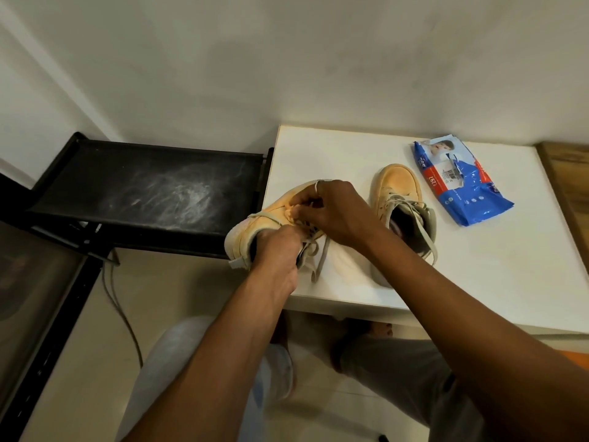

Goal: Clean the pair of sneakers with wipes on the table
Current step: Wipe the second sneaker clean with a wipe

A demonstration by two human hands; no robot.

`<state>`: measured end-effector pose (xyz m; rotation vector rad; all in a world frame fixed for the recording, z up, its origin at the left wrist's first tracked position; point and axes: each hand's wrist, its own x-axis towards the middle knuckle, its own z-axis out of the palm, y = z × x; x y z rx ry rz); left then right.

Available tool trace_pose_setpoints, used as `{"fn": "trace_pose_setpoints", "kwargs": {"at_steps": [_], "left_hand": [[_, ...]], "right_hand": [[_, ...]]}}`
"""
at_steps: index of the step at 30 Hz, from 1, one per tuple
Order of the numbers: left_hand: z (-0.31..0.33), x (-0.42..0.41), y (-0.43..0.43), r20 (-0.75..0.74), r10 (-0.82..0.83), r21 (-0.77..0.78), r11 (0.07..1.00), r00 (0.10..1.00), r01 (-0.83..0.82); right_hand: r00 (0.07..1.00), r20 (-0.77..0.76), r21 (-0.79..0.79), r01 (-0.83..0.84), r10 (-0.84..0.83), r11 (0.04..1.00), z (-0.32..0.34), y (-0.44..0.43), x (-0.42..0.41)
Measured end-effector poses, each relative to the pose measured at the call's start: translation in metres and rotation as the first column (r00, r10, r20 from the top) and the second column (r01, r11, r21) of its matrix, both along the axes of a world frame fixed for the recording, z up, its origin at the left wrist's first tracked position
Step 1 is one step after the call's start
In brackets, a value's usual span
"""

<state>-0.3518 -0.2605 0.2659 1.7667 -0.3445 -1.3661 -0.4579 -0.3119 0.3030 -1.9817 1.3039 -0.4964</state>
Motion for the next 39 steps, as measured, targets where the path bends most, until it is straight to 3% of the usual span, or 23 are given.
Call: {"fn": "trace_pose_setpoints", "kwargs": {"at_steps": [4, 8, 10, 15, 20, 22, 25, 26, 28, 31, 35, 39], "left_hand": [[0.002, 0.001, -0.003, 0.034, 0.023, 0.030, 0.999, 0.999, -0.024], [-0.006, -0.001, -0.002, 0.110, -0.046, 0.051, 0.998, 0.993, 0.040], [-0.010, -0.002, -0.003, 0.132, -0.058, 0.059, 0.997, 0.990, 0.051], [-0.002, -0.009, -0.010, -0.074, -0.006, 0.141, 0.990, 0.997, 0.016], [-0.007, -0.014, -0.006, 0.071, 0.035, 0.129, 0.991, 0.997, -0.044], [0.005, -0.016, -0.005, -0.094, 0.184, 0.060, 0.982, 0.978, -0.179], [-0.001, -0.014, -0.006, 0.055, 0.015, -0.045, 0.999, 0.998, -0.012], [-0.003, -0.013, -0.002, 0.038, -0.037, -0.001, 0.999, 0.999, 0.037], [-0.012, -0.011, -0.002, 0.206, -0.099, 0.085, 0.993, 0.974, 0.083], [-0.008, -0.010, -0.002, 0.165, -0.075, 0.089, 0.994, 0.984, 0.061], [-0.008, -0.009, 0.001, 0.168, -0.086, 0.058, 0.995, 0.982, 0.077], [-0.009, -0.009, -0.002, 0.196, -0.090, 0.049, 0.995, 0.976, 0.082]], "right_hand": [[0.995, 0.000, 0.000, -0.095, 0.095, 0.995, 0.004, 0.006, 0.005], [0.998, -0.067, -0.127, 0.008, -0.016, 0.992, -0.001, 0.000, 0.001], [1.000, -0.016, -0.107, -0.004, 0.002, 0.994, -0.001, 0.002, 0.002], [0.987, 0.091, 0.001, -0.136, 0.135, 0.991, 0.010, 0.004, 0.003], [1.000, -0.026, -0.121, -0.004, 0.001, 0.993, 0.005, 0.001, -0.002], [0.996, 0.034, -0.091, -0.074, 0.078, 0.993, 0.008, 0.007, 0.003], [0.982, 0.084, -0.016, -0.167, 0.167, 0.986, 0.014, 0.007, 0.003], [0.986, 0.060, -0.017, -0.151, 0.152, 0.988, 0.013, 0.005, 0.001], [0.997, -0.014, -0.049, -0.081, 0.080, 0.995, 0.009, 0.000, -0.005], [0.996, -0.002, -0.004, -0.094, 0.094, 0.996, 0.007, 0.002, -0.008], [0.986, 0.094, 0.185, -0.156, 0.140, 0.970, 0.013, -0.001, -0.013], [0.999, 0.036, -0.001, -0.018, 0.018, 1.000, 0.003, -0.001, -0.009]]}}
